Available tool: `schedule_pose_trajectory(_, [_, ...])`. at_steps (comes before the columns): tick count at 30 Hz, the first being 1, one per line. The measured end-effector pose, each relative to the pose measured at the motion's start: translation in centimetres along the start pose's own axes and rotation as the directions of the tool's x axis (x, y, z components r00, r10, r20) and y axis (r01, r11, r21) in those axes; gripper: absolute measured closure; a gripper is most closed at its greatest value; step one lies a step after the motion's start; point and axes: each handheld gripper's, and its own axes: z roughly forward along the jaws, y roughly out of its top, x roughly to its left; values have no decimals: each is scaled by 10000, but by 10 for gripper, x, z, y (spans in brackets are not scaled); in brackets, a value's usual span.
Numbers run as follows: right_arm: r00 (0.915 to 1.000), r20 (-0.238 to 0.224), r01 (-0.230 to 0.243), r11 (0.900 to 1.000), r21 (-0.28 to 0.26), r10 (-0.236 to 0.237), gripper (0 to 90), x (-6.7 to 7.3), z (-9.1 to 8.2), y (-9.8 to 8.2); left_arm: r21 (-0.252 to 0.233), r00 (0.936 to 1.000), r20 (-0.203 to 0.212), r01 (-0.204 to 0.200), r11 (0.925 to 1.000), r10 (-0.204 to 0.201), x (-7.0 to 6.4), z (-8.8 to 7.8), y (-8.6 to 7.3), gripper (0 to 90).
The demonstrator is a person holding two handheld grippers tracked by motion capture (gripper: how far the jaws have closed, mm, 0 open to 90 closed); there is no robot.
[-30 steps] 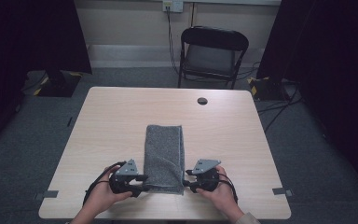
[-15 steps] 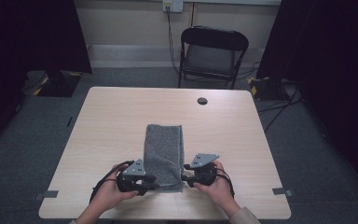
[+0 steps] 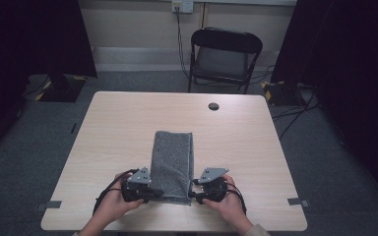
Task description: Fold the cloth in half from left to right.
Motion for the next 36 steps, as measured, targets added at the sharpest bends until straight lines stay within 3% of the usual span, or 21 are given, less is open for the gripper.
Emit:
schedule_pose_trajectory(6, [10000,37,70,10000,50,-70,510,1,1,1,233,9991,134,-398,9989,395,-5,2,-4,900])
schedule_pose_trajectory(7, [9999,25,114,9999,59,-114,508,1,0,1,454,9989,99,-462,9979,458,-5,2,-5,900])
schedule_pose_trajectory(9, [10000,26,30,10000,50,-30,488,0,-1,-1,411,9995,221,-255,9988,247,-4,0,-7,897])
schedule_pose_trajectory(11, [10000,76,50,10000,65,-51,483,0,-2,-1,434,9994,226,-289,9986,279,-5,-1,-8,897])
schedule_pose_trajectory(13, [9998,168,-54,10000,-68,55,483,-3,-8,-2,350,9999,82,-106,9993,103,-5,-1,-8,715])
schedule_pose_trajectory(14, [9998,168,-54,10000,-68,55,483,-3,-8,-2,231,10000,-2,-69,9997,69,-5,-1,-8,715])
schedule_pose_trajectory(15, [9998,143,-101,9998,-195,103,489,-4,-13,0,19,9997,-155,-209,9998,209,-4,-2,-7,591])
schedule_pose_trajectory(19, [9996,213,-158,9983,-567,170,521,-5,-22,8,-357,9974,-715,-1,9994,-24,0,-8,-6,448])
schedule_pose_trajectory(20, [9996,213,-158,9983,-567,170,521,-5,-22,8,-384,9957,-926,-41,9993,6,2,-8,-5,448])
schedule_pose_trajectory(22, [9995,169,-269,9956,-892,285,538,-4,-24,17,-477,9959,-907,-57,9988,13,4,-8,-5,451])
schedule_pose_trajectory(26, [9998,-100,-196,9937,-1104,186,612,-3,-20,26,-180,9949,-997,-164,9997,145,6,-2,-7,441])
schedule_pose_trajectory(27, [9996,-265,90,9950,-993,-117,693,0,-13,30,-141,9950,-981,-182,9997,167,6,0,-7,442])
schedule_pose_trajectory(30, [9983,-451,350,9971,-674,-381,731,2,-3,30,206,9956,-918,-190,9996,208,7,5,-10,453])
schedule_pose_trajectory(33, [9985,-438,326,9993,193,-317,767,0,10,17,428,9950,-940,-307,9986,346,7,5,-13,474])
schedule_pose_trajectory(36, [9992,-384,114,9996,251,-104,776,-3,5,9,408,9946,-982,-295,9987,334,8,4,-14,507])
